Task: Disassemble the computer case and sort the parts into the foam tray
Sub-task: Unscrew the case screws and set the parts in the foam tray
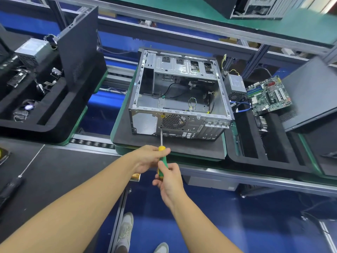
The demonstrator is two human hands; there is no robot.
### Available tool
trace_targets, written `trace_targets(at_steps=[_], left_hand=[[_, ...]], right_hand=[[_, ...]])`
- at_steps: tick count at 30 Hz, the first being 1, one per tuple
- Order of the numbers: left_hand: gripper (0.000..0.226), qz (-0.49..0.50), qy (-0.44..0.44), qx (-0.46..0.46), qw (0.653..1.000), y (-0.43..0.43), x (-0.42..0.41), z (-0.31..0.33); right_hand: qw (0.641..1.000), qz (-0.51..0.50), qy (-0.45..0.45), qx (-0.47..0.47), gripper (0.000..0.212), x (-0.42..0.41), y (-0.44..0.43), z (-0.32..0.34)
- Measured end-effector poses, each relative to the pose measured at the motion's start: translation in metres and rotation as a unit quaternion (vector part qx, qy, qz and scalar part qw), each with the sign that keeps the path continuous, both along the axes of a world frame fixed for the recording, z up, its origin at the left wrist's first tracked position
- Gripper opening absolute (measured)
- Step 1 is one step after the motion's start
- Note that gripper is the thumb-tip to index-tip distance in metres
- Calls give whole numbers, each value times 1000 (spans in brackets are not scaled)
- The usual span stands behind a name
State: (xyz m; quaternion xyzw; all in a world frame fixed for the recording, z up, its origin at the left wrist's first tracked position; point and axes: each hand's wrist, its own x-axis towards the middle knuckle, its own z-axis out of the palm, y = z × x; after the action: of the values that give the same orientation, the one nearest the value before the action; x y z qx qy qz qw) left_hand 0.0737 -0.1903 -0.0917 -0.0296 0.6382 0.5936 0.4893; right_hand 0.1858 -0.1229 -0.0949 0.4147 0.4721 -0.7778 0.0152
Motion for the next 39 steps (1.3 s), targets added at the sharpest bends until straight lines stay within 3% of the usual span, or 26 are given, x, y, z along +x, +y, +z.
trace_targets(at_steps=[3,7,9,13,17,23,26,29,32,39], left_hand=[[26,59,25,-23,998,1,4,-3],[22,123,-49,67,989,-5,8,-3],[21,127,-70,90,985,-7,10,-3],[30,69,-52,33,996,-2,17,6],[37,94,9,-50,994,4,19,8],[26,121,-57,57,989,-7,15,2],[28,91,-80,70,990,-9,15,1],[36,62,-45,23,997,-3,18,10],[37,87,5,-5,996,2,19,11],[24,150,-64,85,983,-7,13,0]], right_hand=[[1000,-6,-2,15,29,-2,-4,2],[991,-10,5,-137,46,4,-2,10],[984,-12,10,-177,44,8,-1,9],[995,-45,30,-89,17,8,-6,8],[998,-56,26,-29,32,2,-14,9],[981,-72,13,-178,51,3,-12,17],[986,-78,16,-147,36,3,-12,15],[994,-79,13,-77,21,4,-15,10],[996,-74,19,-43,26,4,-18,11],[978,-87,16,-191,43,5,-11,17]])
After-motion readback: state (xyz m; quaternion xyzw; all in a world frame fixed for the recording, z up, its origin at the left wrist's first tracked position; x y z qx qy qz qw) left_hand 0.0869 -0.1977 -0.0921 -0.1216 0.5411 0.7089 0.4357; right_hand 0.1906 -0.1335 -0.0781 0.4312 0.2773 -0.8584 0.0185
